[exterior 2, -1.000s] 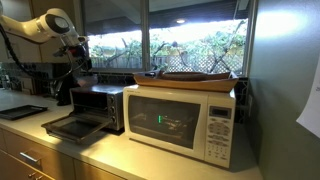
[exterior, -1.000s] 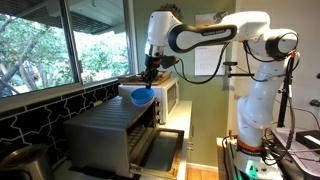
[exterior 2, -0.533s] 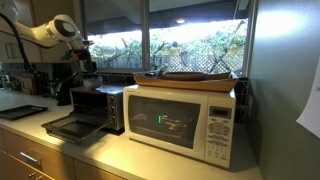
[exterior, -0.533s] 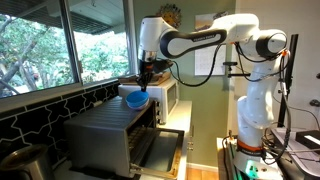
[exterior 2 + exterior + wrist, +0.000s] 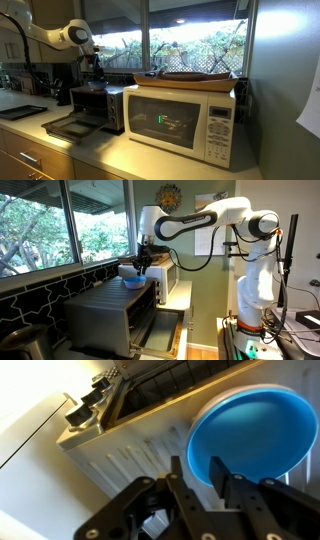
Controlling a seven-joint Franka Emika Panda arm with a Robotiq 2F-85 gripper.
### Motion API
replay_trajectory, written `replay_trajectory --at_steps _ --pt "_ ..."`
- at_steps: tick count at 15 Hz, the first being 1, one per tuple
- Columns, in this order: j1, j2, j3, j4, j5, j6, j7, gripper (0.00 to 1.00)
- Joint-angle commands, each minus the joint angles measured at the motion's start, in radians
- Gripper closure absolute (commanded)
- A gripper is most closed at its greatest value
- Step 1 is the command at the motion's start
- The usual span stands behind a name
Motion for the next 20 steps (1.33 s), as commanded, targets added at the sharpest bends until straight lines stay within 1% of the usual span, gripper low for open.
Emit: replay_trajectory --at_steps 1,3,4,5,6,7,8,13,15,16,17,20 --pt "0.007 -0.016 -0.019 -0.042 0.055 0.028 0.021 0.32" --pt "0.008 -0.015 -0.022 -0.054 0.078 0.036 0.023 0.18" --pt "0.009 -0.014 -0.023 -0.059 0.091 0.040 0.023 0.10" --pt "0.009 -0.013 -0.024 -0.066 0.103 0.045 0.023 0.07" --pt "0.009 -0.013 -0.025 -0.074 0.112 0.050 0.023 0.20" --pt "0.008 -0.013 -0.025 -0.080 0.120 0.052 0.023 0.37" --pt "0.008 -0.013 -0.025 -0.085 0.127 0.054 0.024 0.42" --pt "0.010 -0.019 -0.023 -0.096 0.140 0.060 0.025 0.81" --pt "0.010 -0.023 -0.020 -0.085 0.123 0.033 0.021 0.97" --pt "0.011 -0.026 -0.016 -0.075 0.108 0.013 0.017 1.00" --pt "0.011 -0.029 -0.010 -0.061 0.084 -0.012 0.023 1.00" --pt "0.014 -0.031 0.018 0.004 -0.006 -0.126 0.035 0.99"
